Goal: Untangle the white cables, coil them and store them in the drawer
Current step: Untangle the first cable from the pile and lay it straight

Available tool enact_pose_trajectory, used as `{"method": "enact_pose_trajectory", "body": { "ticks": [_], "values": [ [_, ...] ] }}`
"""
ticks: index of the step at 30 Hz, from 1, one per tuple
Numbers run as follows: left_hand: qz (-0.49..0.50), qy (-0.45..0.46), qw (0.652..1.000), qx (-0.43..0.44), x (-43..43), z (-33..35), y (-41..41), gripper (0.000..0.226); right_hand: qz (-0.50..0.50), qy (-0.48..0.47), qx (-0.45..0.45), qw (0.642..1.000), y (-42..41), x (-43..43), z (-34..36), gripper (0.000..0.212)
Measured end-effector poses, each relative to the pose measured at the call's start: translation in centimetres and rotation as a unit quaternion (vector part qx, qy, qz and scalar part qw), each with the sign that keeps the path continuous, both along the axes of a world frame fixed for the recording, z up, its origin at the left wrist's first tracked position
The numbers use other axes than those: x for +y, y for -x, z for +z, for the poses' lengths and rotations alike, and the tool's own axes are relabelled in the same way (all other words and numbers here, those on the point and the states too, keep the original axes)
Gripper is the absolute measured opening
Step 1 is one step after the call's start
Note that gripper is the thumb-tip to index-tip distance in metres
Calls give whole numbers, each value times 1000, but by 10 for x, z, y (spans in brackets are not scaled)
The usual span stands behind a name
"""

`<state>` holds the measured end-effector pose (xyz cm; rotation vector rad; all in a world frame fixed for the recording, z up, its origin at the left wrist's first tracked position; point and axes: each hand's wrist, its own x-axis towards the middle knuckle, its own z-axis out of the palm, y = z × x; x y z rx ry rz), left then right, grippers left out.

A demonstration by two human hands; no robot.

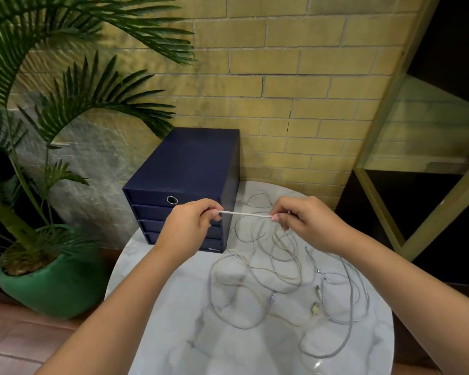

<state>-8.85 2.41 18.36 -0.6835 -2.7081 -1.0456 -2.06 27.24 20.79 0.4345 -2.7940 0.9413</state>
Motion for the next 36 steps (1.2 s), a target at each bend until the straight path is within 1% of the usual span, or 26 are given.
{"method": "enact_pose_trajectory", "body": {
  "ticks": [3,6,10,13,15,17,21,25,28,31,33,36],
  "values": [
    [-45,38,998,-22,-4,-1,0,15,-22,21,-12,999,2,2,0,7],
    [-86,67,993,-40,6,3,-4,25,-15,46,-15,999,3,-4,1,5],
    [-121,65,991,-4,25,8,-11,17,-9,49,-8,999,4,-11,1,7],
    [-100,62,993,30,20,6,-8,20,-26,48,-21,998,4,-2,0,6],
    [-84,63,994,40,10,2,-3,20,-37,29,-24,999,1,8,0,5],
    [-70,64,995,34,-2,-2,2,19,-51,11,-9,999,-2,15,1,4],
    [-42,53,998,13,-14,-5,5,22,-53,9,2,999,-3,20,6,6],
    [28,51,998,39,-12,-4,6,27,-26,2,19,999,-1,8,8,10],
    [43,64,996,35,-12,-3,6,28,-37,19,42,998,1,3,10,11],
    [-5,77,997,-17,-13,2,3,23,-57,34,56,996,3,5,15,10],
    [-48,67,996,-46,-7,8,-2,18,-53,33,51,997,3,4,18,9],
    [-105,50,993,-29,15,19,-14,17,-39,40,42,998,4,-4,19,9]
  ]
}}
